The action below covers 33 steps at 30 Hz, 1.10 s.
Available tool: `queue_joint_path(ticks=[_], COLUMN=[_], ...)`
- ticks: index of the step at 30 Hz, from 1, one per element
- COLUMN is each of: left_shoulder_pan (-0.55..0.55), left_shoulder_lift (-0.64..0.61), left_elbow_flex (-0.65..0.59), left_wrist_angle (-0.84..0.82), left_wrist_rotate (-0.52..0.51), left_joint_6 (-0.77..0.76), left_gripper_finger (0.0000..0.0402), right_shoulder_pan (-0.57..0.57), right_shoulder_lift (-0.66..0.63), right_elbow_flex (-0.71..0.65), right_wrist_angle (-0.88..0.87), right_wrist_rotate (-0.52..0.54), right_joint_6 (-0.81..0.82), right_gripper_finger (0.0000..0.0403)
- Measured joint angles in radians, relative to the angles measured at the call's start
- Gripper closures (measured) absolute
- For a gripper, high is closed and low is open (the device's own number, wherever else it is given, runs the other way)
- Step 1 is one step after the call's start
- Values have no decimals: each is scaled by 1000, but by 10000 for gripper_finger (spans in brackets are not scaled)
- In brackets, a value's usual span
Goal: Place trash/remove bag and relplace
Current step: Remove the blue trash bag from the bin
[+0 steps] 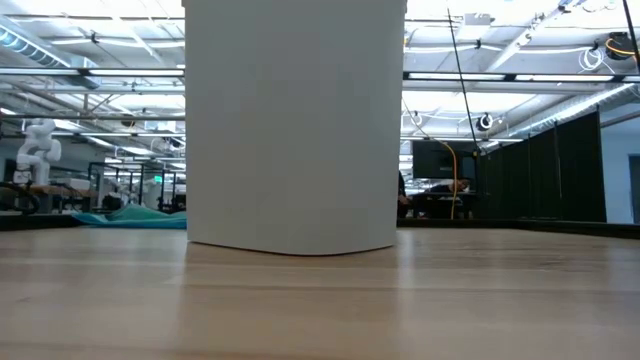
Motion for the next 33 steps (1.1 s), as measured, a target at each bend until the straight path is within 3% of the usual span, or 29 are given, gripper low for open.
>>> queue_joint_path(ticks=[7, 21, 29, 33], left_shoulder_pan=[0, -1, -2, -3], left_shoulder_lift=[0, -39, -74, -66], left_elbow_flex=[0, 0, 0, 0], left_wrist_angle=[-4, 72, 155, 155], left_wrist_rotate=[3, 25, 143, 183], left_joint_6=[0, 1, -33, -51], left_gripper_finger=[402, 402, 401, 380], right_shoulder_pan=[0, 56, 34, 25], right_shoulder_lift=[-1, -16, -15, -15], right_elbow_flex=[0, 0, 0, 0], right_wrist_angle=[50, 387, 470, 515], right_wrist_rotate=[27, 89, 78, 76], right_joint_6=[-66, -326, -347, -372], right_gripper_finger=[395, 403, 403, 403])
